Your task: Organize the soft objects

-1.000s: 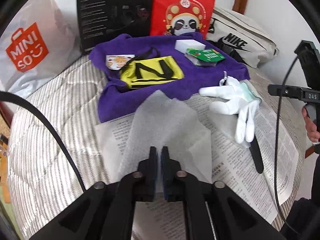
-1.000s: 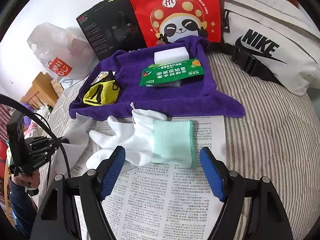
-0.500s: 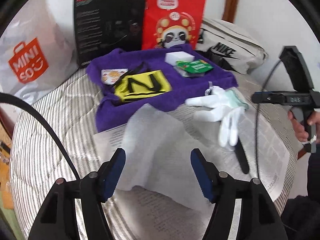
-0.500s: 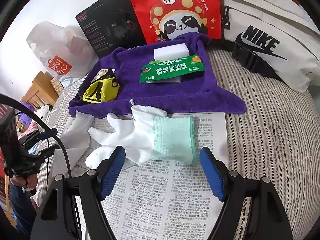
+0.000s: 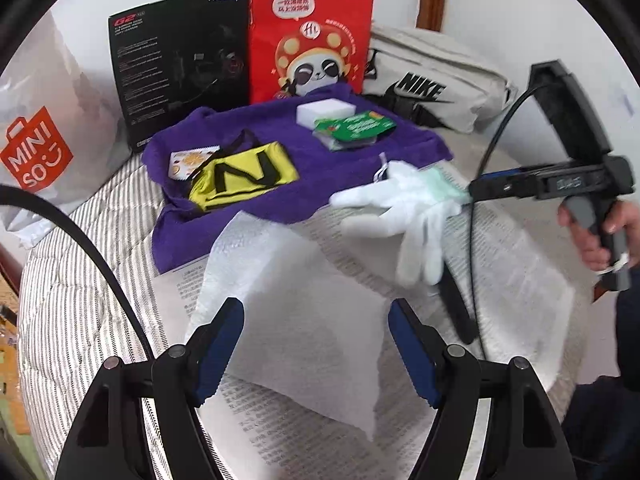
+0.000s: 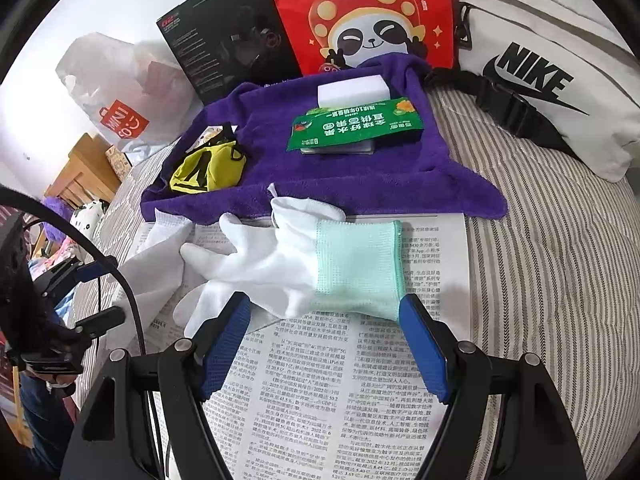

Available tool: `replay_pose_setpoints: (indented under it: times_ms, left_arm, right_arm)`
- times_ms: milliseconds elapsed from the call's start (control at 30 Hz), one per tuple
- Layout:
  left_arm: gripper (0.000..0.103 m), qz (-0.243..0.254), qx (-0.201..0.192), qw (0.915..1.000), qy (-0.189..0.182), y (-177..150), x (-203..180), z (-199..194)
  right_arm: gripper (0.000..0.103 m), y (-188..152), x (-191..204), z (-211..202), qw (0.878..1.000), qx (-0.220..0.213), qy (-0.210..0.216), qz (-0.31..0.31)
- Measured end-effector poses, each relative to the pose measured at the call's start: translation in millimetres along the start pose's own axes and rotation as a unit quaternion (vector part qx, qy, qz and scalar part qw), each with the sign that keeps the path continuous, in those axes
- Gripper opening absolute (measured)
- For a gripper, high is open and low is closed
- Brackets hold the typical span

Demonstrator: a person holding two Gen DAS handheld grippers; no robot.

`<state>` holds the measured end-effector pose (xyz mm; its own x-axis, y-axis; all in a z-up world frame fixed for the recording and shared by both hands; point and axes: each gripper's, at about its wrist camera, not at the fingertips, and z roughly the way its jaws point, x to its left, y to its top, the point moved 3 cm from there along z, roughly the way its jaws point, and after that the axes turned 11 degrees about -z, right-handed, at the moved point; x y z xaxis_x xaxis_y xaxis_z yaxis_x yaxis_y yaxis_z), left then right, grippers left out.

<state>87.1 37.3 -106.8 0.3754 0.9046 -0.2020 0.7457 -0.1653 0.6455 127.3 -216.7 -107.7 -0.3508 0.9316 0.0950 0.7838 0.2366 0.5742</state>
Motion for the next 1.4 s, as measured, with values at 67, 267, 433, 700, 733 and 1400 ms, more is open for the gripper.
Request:
replay_pose_setpoints:
  times_ms: [67,267,433,700,733,1400]
  left_arm:
    - [0.073,0.004,0.001,0.9999,0.015,-2.7,2.1,6.2]
    - [0.073,0.037,0.003,0.9963,0.078,-5.5,11.0,28.1]
    - [0.073,0.043,-0.001,0.9955,0.084,3.0,17.2,40.6]
    - [0.037,0.012,0.018,0.9964,0.082,12.8,21.8,55.2]
    - [0.026,-0.003,0.022,0.997,0.074,12.8,23.5,55.3]
    - [0.004,-0.048,0.02,0.9942,0.094,-6.9,17.2,39.2]
  right_arm:
    - [0.076,-1.1,-0.3,-0.5,1.0,0.0,0.0,-0.001]
    - [0.076,-1.4,-3.1,-2.1,1.0,0.001,-0.002,0.002]
    - [0.076,-1.7,-5.0,-0.7,1.0,0.004,-0.005,0.001]
    - [0.076,-0.6,-12.2,6.3,1.0,0.01,-0.009,0.008]
    - [0.076,-0.5,-12.4,6.7,1.0,0.011,-0.009,0.008]
    - [0.08,5.9,23.4,22.5,0.998,0.007,0.025,-0.057]
